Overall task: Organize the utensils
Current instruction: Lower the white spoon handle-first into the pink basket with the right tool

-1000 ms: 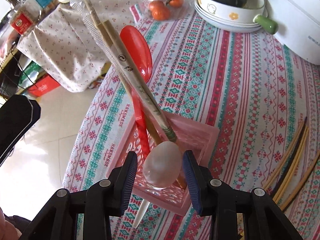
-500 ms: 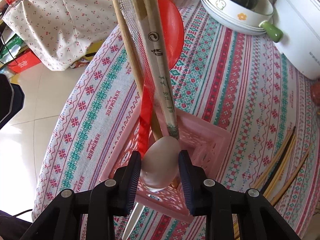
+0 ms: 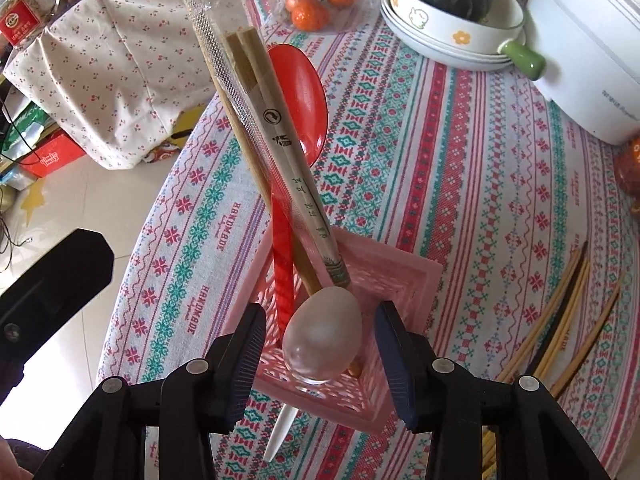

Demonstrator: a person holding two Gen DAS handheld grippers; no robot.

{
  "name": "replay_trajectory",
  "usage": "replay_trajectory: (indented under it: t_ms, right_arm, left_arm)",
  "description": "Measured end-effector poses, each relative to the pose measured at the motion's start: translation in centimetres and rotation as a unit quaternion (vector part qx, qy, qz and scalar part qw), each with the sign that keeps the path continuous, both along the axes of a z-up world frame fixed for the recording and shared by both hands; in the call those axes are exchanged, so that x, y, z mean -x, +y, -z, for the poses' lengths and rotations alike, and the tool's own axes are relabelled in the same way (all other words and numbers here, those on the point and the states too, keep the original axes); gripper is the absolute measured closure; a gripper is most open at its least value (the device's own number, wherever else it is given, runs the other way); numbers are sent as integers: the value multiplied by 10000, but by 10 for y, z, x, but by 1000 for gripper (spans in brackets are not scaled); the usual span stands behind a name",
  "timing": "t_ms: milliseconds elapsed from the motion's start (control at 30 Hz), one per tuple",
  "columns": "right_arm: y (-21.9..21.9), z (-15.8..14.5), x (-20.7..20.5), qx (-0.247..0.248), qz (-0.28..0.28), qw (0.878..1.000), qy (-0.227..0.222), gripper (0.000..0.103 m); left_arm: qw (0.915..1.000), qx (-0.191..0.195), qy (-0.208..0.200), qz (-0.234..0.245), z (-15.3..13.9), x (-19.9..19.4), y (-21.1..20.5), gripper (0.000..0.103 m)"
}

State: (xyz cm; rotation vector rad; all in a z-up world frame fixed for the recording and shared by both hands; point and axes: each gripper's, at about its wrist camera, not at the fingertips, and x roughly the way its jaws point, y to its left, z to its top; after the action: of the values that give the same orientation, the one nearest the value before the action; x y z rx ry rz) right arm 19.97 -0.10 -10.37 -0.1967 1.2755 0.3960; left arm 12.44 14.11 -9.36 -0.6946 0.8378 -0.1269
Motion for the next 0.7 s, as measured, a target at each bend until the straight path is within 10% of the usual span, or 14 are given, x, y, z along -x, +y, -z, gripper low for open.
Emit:
replay_trajectory:
  t_ms: [700]
  right_arm:
    - [23,20,-1,726,-359,9967,52,64]
  left_arm:
    - [9937,465,1004,-176,37,-7,12,71]
